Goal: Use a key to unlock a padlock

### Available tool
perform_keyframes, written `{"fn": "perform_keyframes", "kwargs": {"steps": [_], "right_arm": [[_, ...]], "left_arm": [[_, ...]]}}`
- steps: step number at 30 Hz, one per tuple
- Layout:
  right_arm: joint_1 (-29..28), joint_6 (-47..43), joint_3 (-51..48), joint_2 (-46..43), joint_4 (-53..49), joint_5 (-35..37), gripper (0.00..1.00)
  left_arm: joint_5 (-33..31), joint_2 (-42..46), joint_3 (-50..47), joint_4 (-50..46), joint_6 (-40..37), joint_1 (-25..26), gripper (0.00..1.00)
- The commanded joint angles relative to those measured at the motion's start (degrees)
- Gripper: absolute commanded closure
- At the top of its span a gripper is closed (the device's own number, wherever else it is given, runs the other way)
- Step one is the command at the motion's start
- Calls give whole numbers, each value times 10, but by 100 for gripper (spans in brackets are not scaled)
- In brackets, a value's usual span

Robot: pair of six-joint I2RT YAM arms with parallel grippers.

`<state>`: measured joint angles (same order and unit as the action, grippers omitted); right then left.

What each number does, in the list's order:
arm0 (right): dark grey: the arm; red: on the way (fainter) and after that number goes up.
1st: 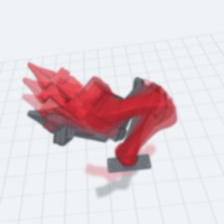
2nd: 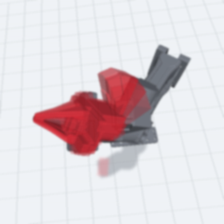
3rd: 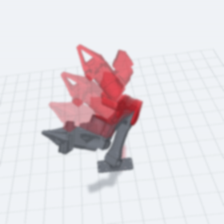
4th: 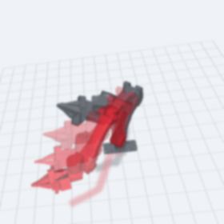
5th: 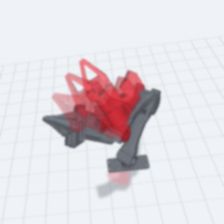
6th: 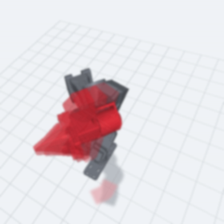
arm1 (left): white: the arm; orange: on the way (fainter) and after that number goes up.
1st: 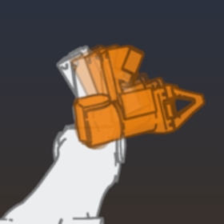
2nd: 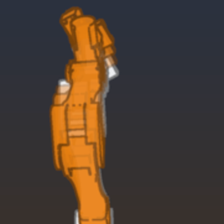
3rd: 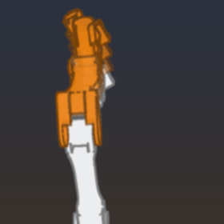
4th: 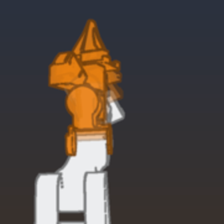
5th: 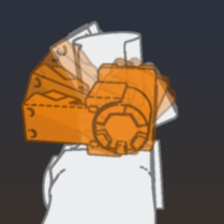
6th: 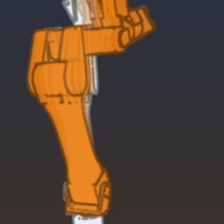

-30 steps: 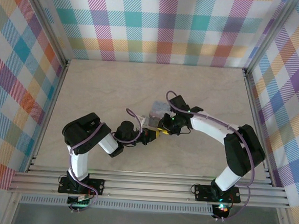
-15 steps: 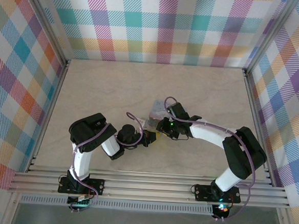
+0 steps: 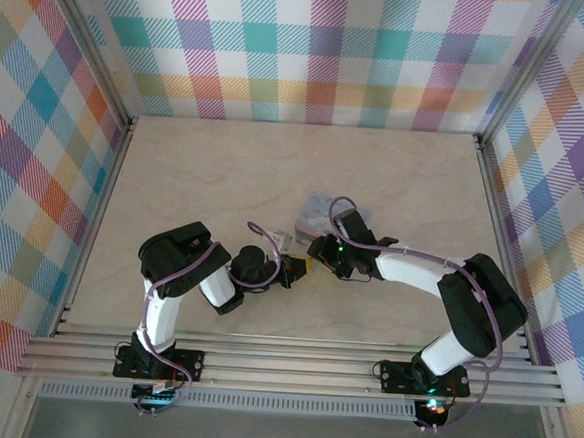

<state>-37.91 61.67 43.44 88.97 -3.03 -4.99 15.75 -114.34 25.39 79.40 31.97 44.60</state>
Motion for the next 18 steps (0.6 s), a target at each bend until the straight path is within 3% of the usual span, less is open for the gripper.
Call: {"fn": "perform_keyframes", "kwargs": {"steps": [1,18], "right_arm": [[-1,57,-29,-15,12,21,49],[-1,131,-30,28,62,3,51]], "left_arm": [[-7,-21,-8,-15,3,11,100],[1,-19,-3,-16,15,14,100]]}}
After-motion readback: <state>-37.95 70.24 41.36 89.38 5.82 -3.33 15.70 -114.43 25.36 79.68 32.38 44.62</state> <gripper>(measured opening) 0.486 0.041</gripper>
